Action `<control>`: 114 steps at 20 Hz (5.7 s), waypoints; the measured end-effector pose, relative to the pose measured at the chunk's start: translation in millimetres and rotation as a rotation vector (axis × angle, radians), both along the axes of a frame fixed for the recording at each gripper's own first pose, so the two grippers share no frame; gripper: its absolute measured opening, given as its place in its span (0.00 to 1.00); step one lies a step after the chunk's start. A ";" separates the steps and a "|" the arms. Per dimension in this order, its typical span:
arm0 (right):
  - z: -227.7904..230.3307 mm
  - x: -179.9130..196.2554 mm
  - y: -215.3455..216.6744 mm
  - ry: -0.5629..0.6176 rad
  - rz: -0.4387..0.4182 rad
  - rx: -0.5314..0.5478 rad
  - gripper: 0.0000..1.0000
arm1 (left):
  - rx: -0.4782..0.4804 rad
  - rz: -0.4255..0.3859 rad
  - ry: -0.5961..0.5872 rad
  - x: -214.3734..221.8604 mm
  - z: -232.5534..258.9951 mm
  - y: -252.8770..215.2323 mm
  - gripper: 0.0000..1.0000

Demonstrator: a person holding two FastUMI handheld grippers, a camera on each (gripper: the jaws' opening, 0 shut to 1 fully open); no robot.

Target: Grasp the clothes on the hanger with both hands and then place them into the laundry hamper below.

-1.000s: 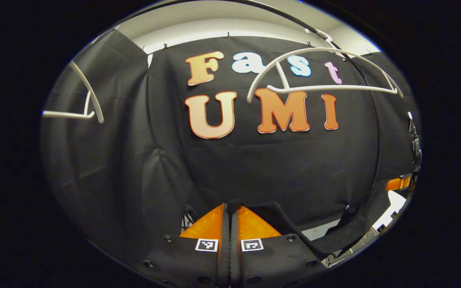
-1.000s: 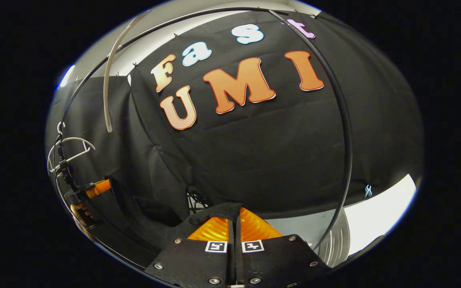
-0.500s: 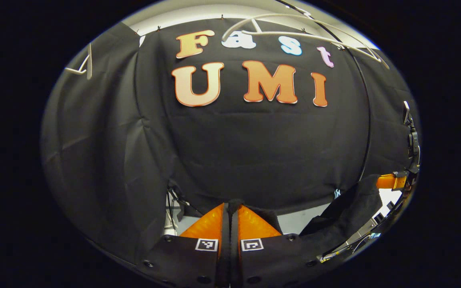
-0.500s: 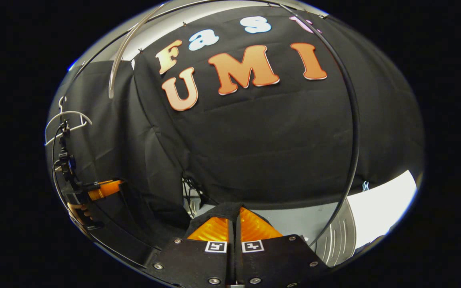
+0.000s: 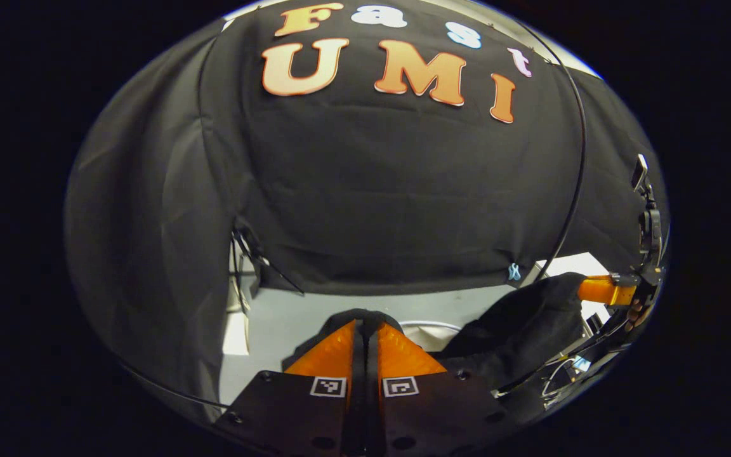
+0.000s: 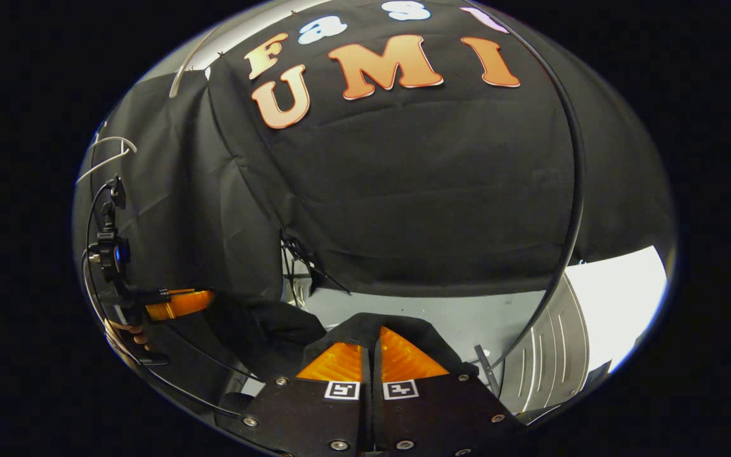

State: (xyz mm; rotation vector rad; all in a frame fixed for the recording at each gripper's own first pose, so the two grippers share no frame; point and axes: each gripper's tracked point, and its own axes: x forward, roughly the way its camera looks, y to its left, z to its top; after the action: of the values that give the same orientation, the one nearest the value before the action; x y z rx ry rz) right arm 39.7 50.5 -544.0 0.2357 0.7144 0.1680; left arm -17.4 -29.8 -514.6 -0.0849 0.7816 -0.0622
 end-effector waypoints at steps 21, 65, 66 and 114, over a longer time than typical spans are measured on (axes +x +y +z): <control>-258.4 -37.2 58.2 0.333 0.013 -0.131 0.03 | -0.024 0.018 0.407 -63.9 -241.6 -64.2 0.05; 244.7 -2.1 -21.6 -0.296 -0.096 -0.137 0.94 | 0.035 0.039 -0.351 44.9 205.3 -21.3 0.98; 256.5 -0.9 -20.1 -0.311 -0.092 -0.145 0.94 | 0.038 0.042 -0.375 48.1 217.8 -20.6 0.98; 449.3 -11.7 -62.2 -0.607 -0.161 -0.234 0.94 | 0.166 0.181 -0.787 25.1 458.6 60.1 0.96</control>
State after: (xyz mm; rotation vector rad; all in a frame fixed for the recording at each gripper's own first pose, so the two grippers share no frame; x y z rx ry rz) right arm 28.0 -11.7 -94.8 0.0107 0.1072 -0.0027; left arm 7.7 30.3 -56.0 0.0295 -0.0111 0.1364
